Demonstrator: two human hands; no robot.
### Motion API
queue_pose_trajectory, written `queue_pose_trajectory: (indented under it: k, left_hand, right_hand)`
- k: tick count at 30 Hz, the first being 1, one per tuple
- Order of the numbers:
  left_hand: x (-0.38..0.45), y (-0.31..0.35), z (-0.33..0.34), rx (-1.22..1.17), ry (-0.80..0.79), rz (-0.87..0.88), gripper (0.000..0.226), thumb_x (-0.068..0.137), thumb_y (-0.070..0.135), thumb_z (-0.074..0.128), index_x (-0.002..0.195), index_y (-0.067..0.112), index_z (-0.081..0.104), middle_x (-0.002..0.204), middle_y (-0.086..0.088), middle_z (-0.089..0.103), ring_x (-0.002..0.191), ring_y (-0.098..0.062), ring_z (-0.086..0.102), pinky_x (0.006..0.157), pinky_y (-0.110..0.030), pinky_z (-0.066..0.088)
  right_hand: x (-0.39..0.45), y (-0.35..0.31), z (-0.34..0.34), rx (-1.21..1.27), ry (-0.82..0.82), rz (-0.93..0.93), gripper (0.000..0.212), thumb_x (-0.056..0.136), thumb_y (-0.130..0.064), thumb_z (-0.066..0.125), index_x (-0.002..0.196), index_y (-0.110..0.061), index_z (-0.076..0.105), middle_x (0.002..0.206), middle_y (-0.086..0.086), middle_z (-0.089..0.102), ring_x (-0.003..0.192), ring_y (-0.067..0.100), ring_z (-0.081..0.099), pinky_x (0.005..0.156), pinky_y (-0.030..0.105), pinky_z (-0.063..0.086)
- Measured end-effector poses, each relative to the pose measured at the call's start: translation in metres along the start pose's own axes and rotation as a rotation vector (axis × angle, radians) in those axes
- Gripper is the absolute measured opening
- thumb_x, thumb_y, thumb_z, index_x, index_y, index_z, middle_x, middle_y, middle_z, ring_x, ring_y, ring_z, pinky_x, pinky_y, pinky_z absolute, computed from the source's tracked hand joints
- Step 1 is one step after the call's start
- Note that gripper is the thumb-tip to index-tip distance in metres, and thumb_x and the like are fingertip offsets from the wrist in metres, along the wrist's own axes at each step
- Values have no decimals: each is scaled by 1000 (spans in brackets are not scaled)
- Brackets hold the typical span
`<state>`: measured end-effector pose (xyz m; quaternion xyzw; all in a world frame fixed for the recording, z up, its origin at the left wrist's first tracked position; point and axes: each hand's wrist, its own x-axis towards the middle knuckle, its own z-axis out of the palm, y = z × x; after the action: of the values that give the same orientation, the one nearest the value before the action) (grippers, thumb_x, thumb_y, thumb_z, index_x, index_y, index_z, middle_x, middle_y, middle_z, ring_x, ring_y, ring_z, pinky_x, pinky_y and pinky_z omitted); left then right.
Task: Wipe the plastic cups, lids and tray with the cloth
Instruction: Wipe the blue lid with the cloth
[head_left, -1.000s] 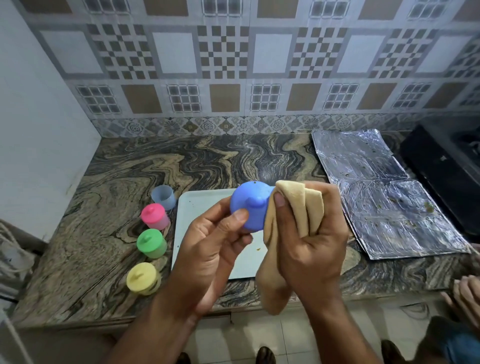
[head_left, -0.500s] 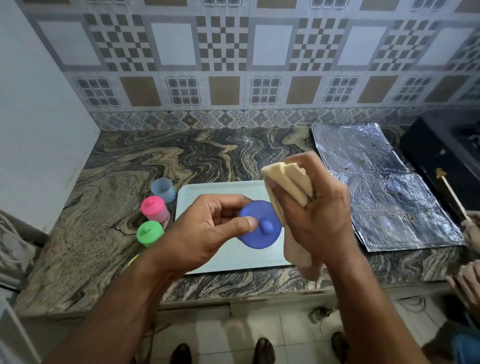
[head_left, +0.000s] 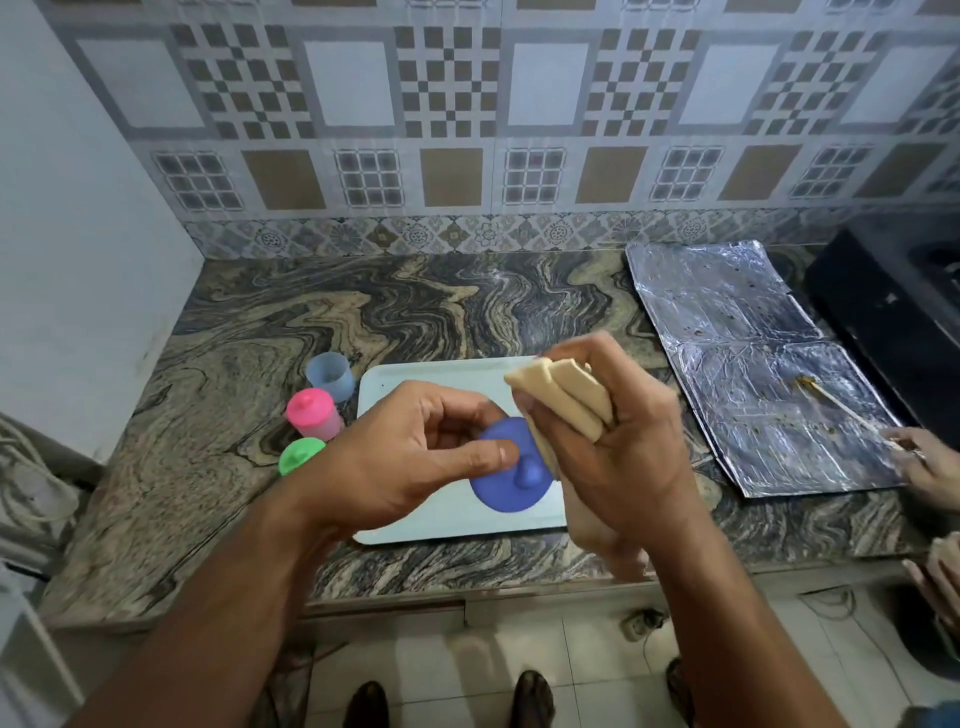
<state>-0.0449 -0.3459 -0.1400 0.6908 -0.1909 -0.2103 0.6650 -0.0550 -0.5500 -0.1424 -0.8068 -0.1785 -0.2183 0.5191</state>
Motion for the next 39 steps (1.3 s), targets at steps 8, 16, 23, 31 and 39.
queue_pose_trajectory:
  k: [8,16,23,31,39]
  left_hand:
    - [0,-6,-14,-45,159,-2,21,86,36,73,94,18,80,89,-4,68,84,-23,46,76,-31,33]
    - [0,-5,-5,-14,372,-29,30,89,32,68,113,17,78,93,-1,75,75,-6,56,63,-16,41]
    - [-11,-10,19,424,619,113,25,75,31,88,96,30,74,101,19,77,94,-9,74,74,-21,55]
    - [-11,-29,8,274,748,121,18,81,12,88,93,21,77,102,13,80,94,-7,78,89,-24,61]
    - [3,-72,-133,572,1009,-60,15,79,25,88,80,28,73,79,5,76,73,-15,74,78,-39,63]
  right_hand:
    - [4,16,-7,406,-22,264,26,93,-20,75,95,-1,59,82,20,65,67,38,55,60,36,49]
    - [-9,14,17,600,53,398,16,91,0,76,92,-3,61,73,-6,61,65,5,53,60,16,47]
    - [-22,15,36,501,244,431,23,92,-7,79,87,-15,58,69,-5,59,62,10,52,55,31,47]
    - [-25,11,48,402,170,389,22,90,-13,79,88,-8,57,67,-3,60,59,10,53,55,27,47]
    - [-18,18,49,287,136,418,18,91,-14,79,87,-17,62,73,1,67,63,13,60,60,34,52]
